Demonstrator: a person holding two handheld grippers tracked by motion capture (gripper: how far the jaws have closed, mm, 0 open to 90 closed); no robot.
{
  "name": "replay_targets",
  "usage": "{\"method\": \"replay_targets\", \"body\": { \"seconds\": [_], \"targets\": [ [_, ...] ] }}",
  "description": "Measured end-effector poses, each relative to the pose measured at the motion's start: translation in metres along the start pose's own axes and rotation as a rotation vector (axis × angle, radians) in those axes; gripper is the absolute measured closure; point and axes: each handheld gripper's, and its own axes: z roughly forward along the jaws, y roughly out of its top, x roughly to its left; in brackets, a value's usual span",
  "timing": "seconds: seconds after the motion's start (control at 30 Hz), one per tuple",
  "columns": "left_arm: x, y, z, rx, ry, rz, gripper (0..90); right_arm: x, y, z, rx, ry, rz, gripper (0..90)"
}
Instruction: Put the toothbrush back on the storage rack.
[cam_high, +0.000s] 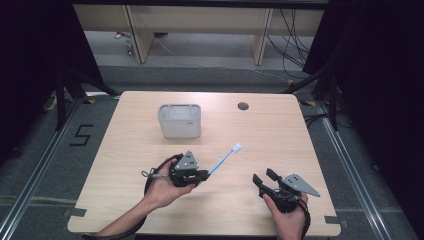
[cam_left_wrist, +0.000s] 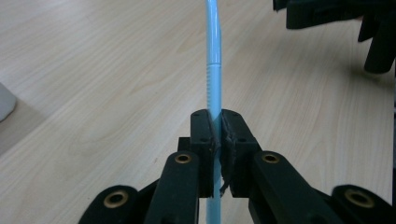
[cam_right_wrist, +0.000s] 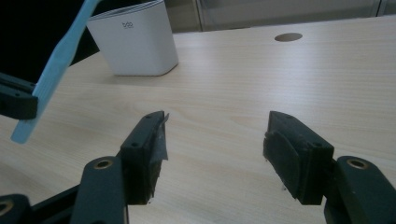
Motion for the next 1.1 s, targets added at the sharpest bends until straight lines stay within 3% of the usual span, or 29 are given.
{"method": "replay_targets", "body": {
  "seconds": [0.07, 0.1, 0.13, 0.17, 0.33, 0.37, 0.43, 0.5, 0.53, 0.6, 0.63, 0.7, 0.9, 0.93, 1.07, 1.1],
  "targets": [
    [0.002, -0.003, -0.005, -0.037, 0.001, -0.036, 83.7, 0.001, 0.0, 0.001, -0.009, 0.014, 0.002, 39.0],
    [0.003, -0.004, -0.006, -0.064, -0.001, -0.044, 83.7, 0.004, 0.001, 0.0, 0.007, 0.026, 0.026, 39.0],
    [0.002, -0.005, -0.009, -0.058, 0.013, -0.051, 83.7, 0.004, 0.001, 0.0, 0.002, 0.037, 0.014, 39.0],
    [0.003, -0.006, -0.011, -0.087, 0.015, -0.065, 83.7, 0.004, 0.002, 0.0, 0.006, 0.017, -0.007, 39.0],
    [0.004, -0.012, -0.018, -0.18, 0.03, -0.111, 83.7, 0.011, 0.005, 0.004, 0.003, 0.067, 0.009, 39.5],
    [0.004, -0.014, -0.019, -0.194, 0.033, -0.111, 83.7, 0.015, 0.005, 0.005, -0.004, 0.103, 0.058, 39.6],
    [0.005, -0.018, -0.02, -0.224, 0.038, -0.12, 83.7, 0.019, 0.007, 0.007, 0.001, 0.109, 0.037, 40.0],
    [0.005, -0.021, -0.021, -0.247, 0.039, -0.124, 83.7, 0.026, 0.008, 0.008, 0.002, 0.134, 0.056, 40.0],
    [0.005, -0.023, -0.022, -0.262, 0.042, -0.128, 83.7, 0.026, 0.01, 0.01, -0.004, 0.146, 0.028, 40.1],
    [0.005, -0.027, -0.02, -0.301, 0.031, -0.125, 83.7, 0.032, 0.011, 0.013, -0.013, 0.18, 0.056, 40.5],
    [0.004, -0.029, -0.02, -0.291, 0.051, -0.12, 83.7, 0.033, 0.013, 0.016, -0.028, 0.198, 0.042, 41.1],
    [0.0, -0.03, -0.018, -0.296, 0.028, -0.122, 83.7, 0.042, 0.019, 0.02, -0.036, 0.242, 0.067, 42.6],
    [-0.008, -0.027, -0.011, -0.303, 0.011, -0.098, 83.7, 0.065, 0.046, 0.033, -0.083, 0.33, 0.042, 47.8],
    [-0.009, -0.026, -0.012, -0.289, 0.016, -0.091, 83.7, 0.069, 0.051, 0.035, -0.081, 0.355, 0.06, 48.5],
    [-0.014, -0.022, -0.008, -0.308, -0.002, -0.077, 83.7, 0.076, 0.066, 0.047, -0.108, 0.368, 0.027, 51.1],
    [-0.015, -0.021, -0.008, -0.308, -0.004, -0.077, 83.7, 0.077, 0.068, 0.049, -0.112, 0.377, 0.045, 52.5]
  ]
}}
